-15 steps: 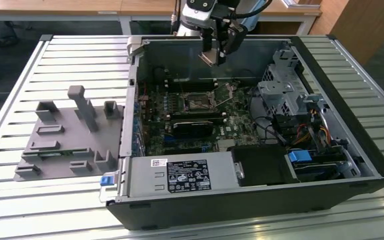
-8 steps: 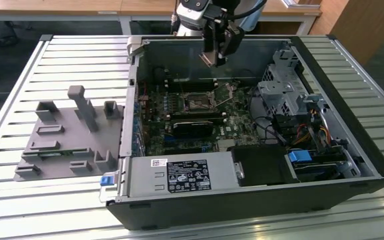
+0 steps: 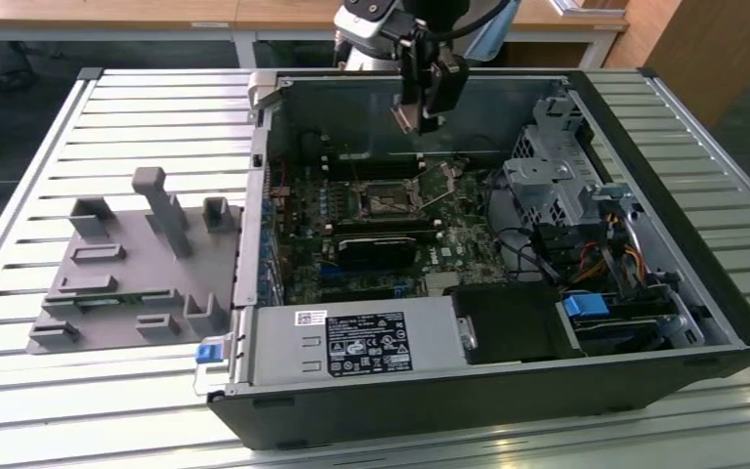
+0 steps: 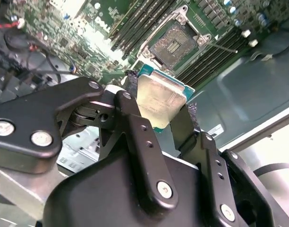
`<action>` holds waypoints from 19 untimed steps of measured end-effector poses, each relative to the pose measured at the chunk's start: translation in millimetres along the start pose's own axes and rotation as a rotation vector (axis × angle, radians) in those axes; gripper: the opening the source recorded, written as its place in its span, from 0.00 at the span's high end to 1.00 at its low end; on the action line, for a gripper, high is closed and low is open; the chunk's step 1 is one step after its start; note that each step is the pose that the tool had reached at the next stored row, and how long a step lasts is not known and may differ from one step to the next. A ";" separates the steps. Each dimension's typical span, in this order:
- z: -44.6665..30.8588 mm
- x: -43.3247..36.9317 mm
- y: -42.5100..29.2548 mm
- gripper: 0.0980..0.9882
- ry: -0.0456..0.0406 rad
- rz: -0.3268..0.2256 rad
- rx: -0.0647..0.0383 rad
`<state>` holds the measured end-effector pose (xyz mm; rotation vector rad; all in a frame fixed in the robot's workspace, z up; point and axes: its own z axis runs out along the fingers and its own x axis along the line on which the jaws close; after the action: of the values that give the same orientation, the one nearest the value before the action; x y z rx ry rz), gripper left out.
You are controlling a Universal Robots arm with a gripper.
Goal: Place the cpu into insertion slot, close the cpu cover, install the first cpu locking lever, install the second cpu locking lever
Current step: 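Place the cpu into insertion slot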
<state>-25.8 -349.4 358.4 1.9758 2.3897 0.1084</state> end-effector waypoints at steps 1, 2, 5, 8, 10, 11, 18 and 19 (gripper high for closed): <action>0.6 0.0 0.0 0.52 -0.0013 0.016 0.000; 1.3 0.0 -0.1 0.52 -0.0027 0.034 -0.001; 3.2 0.0 -0.4 0.52 -0.0068 0.087 -0.001; 4.8 1.5 -4.8 0.52 -0.0081 0.102 -0.003; 6.3 2.4 -8.3 0.52 -0.0083 0.104 -0.004; 7.3 2.9 -9.0 0.52 -0.0086 0.105 -0.004; 15.5 7.9 -9.1 0.52 -0.0111 0.139 -0.004; 16.5 8.0 -9.1 0.52 -0.0120 0.149 -0.005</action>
<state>-35.1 -342.8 341.3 2.1438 2.2308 0.1061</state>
